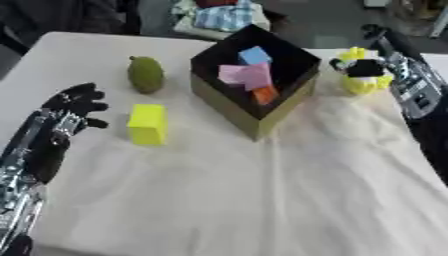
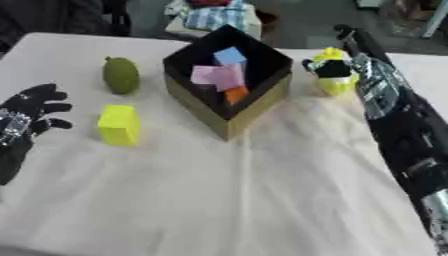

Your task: Pick up objects on the table and place them in the box.

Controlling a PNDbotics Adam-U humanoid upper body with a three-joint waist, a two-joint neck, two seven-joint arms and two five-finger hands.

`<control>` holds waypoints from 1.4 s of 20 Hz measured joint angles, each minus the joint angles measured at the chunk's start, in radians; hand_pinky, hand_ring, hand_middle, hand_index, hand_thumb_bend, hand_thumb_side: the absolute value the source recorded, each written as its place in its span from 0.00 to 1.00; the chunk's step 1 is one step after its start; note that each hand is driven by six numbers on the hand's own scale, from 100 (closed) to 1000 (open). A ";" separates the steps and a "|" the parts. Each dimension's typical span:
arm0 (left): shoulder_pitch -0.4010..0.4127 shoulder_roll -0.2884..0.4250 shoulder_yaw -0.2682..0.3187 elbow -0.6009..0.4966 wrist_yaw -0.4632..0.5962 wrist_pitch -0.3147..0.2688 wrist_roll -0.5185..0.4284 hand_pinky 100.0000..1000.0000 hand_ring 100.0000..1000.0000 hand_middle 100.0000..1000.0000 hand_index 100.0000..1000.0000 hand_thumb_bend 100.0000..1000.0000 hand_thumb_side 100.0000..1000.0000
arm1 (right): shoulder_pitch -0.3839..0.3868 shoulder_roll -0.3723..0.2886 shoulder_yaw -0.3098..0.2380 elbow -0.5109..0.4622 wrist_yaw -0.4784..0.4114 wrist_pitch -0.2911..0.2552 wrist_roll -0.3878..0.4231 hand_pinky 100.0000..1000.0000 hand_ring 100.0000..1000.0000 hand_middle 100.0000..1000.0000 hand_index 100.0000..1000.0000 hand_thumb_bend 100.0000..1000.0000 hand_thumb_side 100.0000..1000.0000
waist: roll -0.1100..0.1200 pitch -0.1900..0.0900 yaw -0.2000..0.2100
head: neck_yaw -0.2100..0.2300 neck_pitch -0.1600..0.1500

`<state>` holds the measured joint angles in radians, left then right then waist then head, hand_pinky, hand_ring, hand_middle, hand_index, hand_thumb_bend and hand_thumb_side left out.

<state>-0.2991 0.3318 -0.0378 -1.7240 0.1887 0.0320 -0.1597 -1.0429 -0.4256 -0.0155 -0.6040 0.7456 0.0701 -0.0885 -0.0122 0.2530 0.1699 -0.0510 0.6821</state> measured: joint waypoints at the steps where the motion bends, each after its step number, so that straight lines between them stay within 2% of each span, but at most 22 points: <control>1: 0.000 0.000 0.000 -0.002 0.000 0.000 0.000 0.62 0.75 0.72 0.84 0.37 0.59 | 0.002 0.000 -0.002 0.007 -0.001 0.007 -0.013 0.74 0.77 0.81 0.94 0.42 0.31 | 0.000 0.001 0.000 | -0.007 0.002; 9: -0.002 -0.008 0.000 -0.007 -0.003 0.000 -0.004 0.62 0.75 0.72 0.84 0.37 0.59 | 0.010 0.000 -0.003 0.044 -0.009 0.038 -0.068 0.72 0.75 0.78 0.92 0.34 0.27 | 0.000 0.017 0.003 | -0.069 0.011; 13: -0.003 -0.008 0.000 -0.008 -0.004 0.001 -0.005 0.62 0.75 0.72 0.84 0.37 0.59 | 0.015 0.000 -0.007 0.060 -0.013 0.057 -0.098 0.69 0.73 0.74 0.87 0.23 0.21 | 0.000 0.020 0.006 | -0.084 0.012; 16: -0.005 -0.008 0.000 -0.008 -0.004 0.000 -0.005 0.62 0.75 0.72 0.84 0.37 0.59 | 0.015 0.000 -0.008 0.068 -0.018 0.066 -0.123 0.67 0.69 0.62 0.78 0.06 0.11 | 0.000 0.020 0.007 | -0.087 0.012; 17: -0.006 -0.008 0.000 -0.008 -0.004 0.000 -0.005 0.62 0.75 0.72 0.84 0.37 0.59 | 0.015 0.000 -0.008 0.068 -0.019 0.068 -0.132 0.67 0.68 0.60 0.77 0.05 0.09 | 0.000 0.020 0.007 | -0.087 0.012; 18: -0.007 -0.008 0.000 -0.008 -0.004 0.001 -0.006 0.62 0.75 0.72 0.84 0.37 0.59 | 0.016 0.000 -0.008 0.069 -0.019 0.070 -0.142 0.66 0.66 0.55 0.72 0.00 0.04 | 0.000 0.020 0.007 | -0.087 0.012; 20: -0.008 -0.008 0.000 -0.008 -0.004 0.001 -0.006 0.62 0.75 0.72 0.84 0.36 0.59 | 0.018 0.001 -0.008 0.070 -0.019 0.072 -0.160 0.64 0.63 0.50 0.67 0.00 0.00 | 0.000 0.020 0.007 | -0.086 0.012; 24: -0.009 -0.008 0.000 -0.008 -0.004 0.002 -0.007 0.62 0.75 0.72 0.84 0.36 0.59 | 0.022 0.006 -0.008 0.070 -0.025 0.081 -0.208 0.60 0.56 0.39 0.55 0.00 0.00 | 0.000 0.020 0.002 | -0.082 0.012; 28: -0.009 -0.008 0.000 -0.007 -0.004 0.002 -0.007 0.62 0.75 0.72 0.84 0.36 0.60 | 0.023 0.006 -0.007 0.056 -0.039 0.075 -0.270 0.59 0.54 0.37 0.52 0.00 0.00 | 0.000 0.020 -0.010 | -0.075 0.012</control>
<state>-0.3079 0.3234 -0.0381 -1.7315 0.1847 0.0338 -0.1662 -1.0200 -0.4192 -0.0226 -0.5481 0.7063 0.1451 -0.3584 -0.0125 0.2726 0.1596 -0.1261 0.6944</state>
